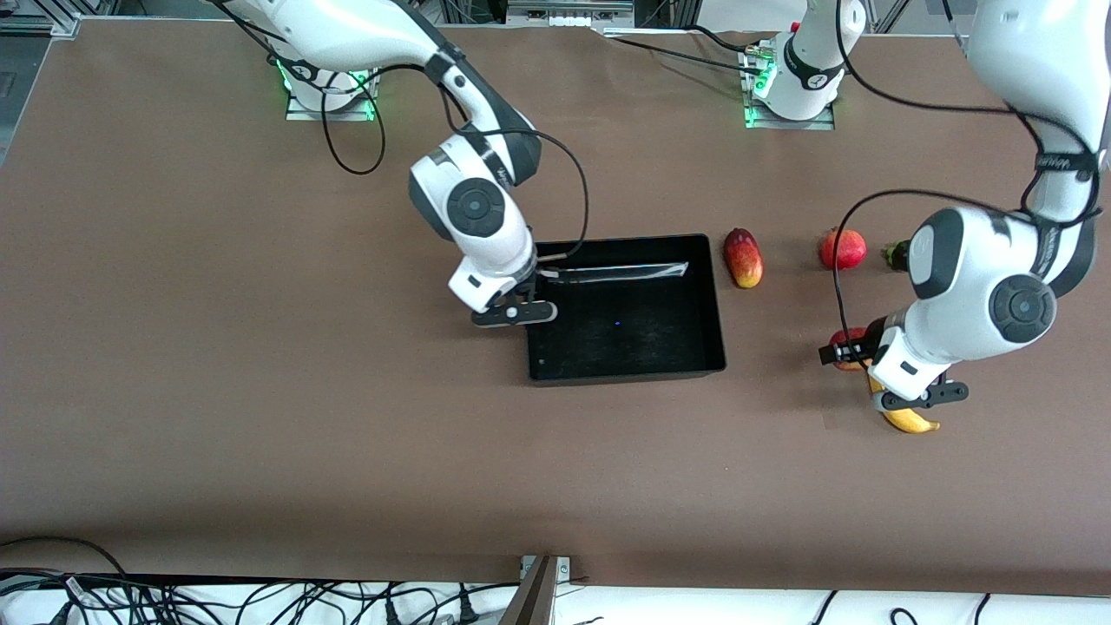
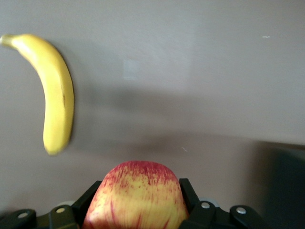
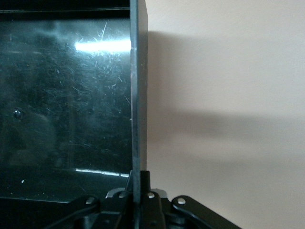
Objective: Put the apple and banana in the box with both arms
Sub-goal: 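Drag the box with the right gripper while the left gripper lifts the apple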
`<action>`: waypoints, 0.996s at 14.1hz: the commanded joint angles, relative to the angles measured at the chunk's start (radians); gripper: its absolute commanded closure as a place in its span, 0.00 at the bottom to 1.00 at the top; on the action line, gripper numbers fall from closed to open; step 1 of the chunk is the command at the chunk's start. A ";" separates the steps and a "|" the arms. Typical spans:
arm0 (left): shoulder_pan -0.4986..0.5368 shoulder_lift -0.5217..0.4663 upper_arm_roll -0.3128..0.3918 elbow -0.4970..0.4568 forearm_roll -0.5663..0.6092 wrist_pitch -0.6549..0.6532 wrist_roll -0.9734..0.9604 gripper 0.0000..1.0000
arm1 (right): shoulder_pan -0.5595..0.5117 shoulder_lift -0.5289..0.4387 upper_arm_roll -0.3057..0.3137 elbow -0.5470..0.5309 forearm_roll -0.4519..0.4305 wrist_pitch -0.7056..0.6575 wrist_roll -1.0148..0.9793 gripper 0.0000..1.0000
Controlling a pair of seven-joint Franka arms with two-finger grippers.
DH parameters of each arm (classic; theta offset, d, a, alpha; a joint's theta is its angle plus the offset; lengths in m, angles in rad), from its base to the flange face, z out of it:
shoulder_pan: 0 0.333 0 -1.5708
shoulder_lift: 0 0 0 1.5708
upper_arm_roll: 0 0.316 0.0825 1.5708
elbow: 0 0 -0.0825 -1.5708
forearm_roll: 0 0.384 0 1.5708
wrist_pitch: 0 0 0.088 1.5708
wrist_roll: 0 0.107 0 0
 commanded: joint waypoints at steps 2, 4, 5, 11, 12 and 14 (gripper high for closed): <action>-0.089 0.000 -0.037 0.043 0.002 -0.068 -0.233 1.00 | 0.031 0.055 -0.011 0.041 0.017 0.056 0.018 1.00; -0.121 0.018 -0.046 0.043 -0.008 -0.053 -0.315 1.00 | 0.031 0.072 -0.011 0.041 0.018 0.094 0.070 1.00; -0.132 0.020 -0.046 0.045 -0.043 -0.050 -0.319 1.00 | 0.031 0.078 -0.011 0.041 0.018 0.113 0.081 1.00; -0.158 0.050 -0.129 0.034 -0.090 -0.003 -0.424 1.00 | 0.032 0.093 -0.011 0.041 0.021 0.118 0.086 0.69; -0.177 0.061 -0.134 0.033 -0.082 0.011 -0.447 1.00 | 0.043 0.093 -0.013 0.038 0.014 0.119 0.084 0.01; -0.187 0.085 -0.182 0.031 -0.071 0.048 -0.470 1.00 | 0.046 0.084 -0.014 0.041 0.017 0.118 0.081 0.00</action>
